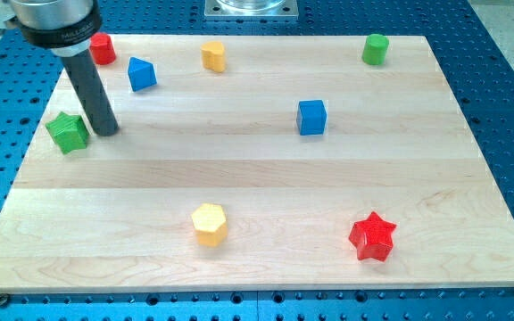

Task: Place your arm left to the hexagon

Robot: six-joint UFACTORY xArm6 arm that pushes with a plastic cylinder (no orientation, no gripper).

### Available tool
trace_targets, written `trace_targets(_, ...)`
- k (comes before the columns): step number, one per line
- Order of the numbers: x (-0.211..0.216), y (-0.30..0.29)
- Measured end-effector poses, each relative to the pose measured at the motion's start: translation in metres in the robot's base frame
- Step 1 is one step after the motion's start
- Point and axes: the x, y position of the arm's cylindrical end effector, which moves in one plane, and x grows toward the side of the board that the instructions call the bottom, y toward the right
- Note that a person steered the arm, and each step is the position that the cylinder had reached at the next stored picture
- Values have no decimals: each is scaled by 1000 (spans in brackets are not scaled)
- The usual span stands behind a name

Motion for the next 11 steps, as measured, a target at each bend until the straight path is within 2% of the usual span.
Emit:
trace_targets(1, 0, -28)
trace_targets(2, 7, -30)
trace_targets(4, -1, 123)
trace_targets(5, 86, 91)
trace_targets(6, 158, 95)
trace_targets(7, 162, 152)
trace_targets(8, 164, 166)
trace_targets(9, 201, 139)
trace_targets(10, 178, 202)
trace_targets(11, 124, 302)
